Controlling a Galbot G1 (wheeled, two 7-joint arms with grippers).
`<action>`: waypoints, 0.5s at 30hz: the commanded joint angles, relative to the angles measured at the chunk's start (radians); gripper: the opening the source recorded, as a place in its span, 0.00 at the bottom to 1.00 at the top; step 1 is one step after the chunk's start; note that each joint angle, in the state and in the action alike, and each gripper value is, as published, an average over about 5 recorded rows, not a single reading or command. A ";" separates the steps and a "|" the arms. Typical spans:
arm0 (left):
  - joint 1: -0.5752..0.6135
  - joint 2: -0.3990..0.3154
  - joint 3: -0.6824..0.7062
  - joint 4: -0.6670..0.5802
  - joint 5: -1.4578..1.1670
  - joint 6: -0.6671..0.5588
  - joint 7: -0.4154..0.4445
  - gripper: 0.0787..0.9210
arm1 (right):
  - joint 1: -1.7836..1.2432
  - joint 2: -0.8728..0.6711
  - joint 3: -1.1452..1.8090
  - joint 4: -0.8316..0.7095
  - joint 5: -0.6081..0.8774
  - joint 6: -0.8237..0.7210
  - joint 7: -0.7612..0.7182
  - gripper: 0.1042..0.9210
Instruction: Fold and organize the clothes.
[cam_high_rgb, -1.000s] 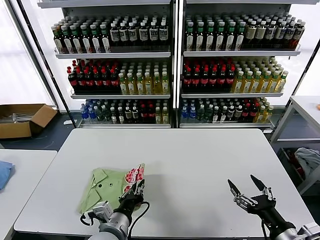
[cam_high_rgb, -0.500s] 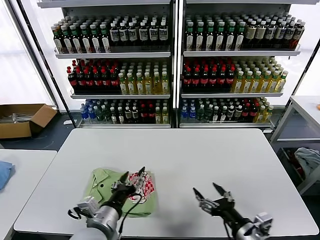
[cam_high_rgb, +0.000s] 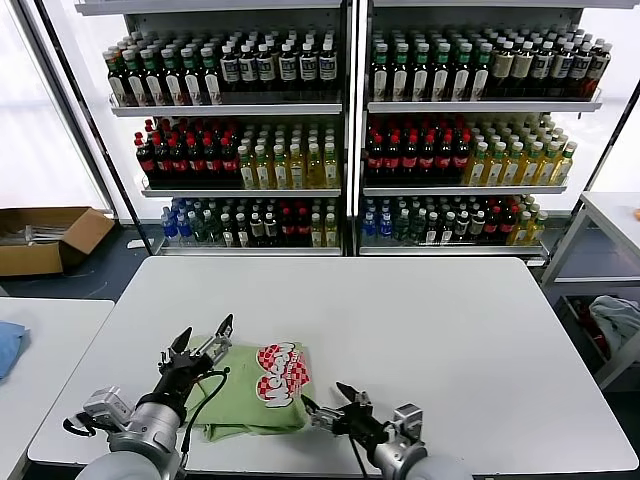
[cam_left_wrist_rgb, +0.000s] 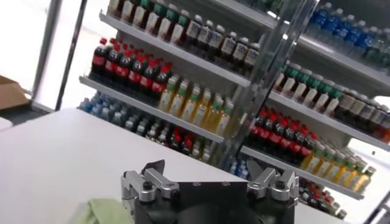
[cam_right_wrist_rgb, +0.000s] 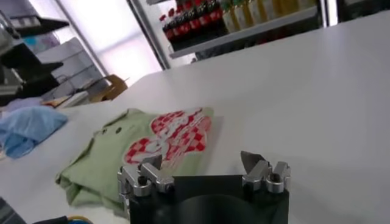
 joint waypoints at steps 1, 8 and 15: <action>0.013 -0.012 -0.073 -0.018 0.014 0.000 0.007 0.88 | 0.154 0.045 -0.167 -0.192 -0.041 -0.023 0.021 0.84; 0.014 -0.025 -0.077 -0.007 0.014 0.000 0.005 0.88 | 0.154 0.038 -0.168 -0.171 -0.109 0.001 -0.037 0.61; 0.009 -0.040 -0.072 0.004 0.023 0.000 0.006 0.88 | 0.148 0.002 -0.131 -0.124 -0.203 0.031 -0.118 0.35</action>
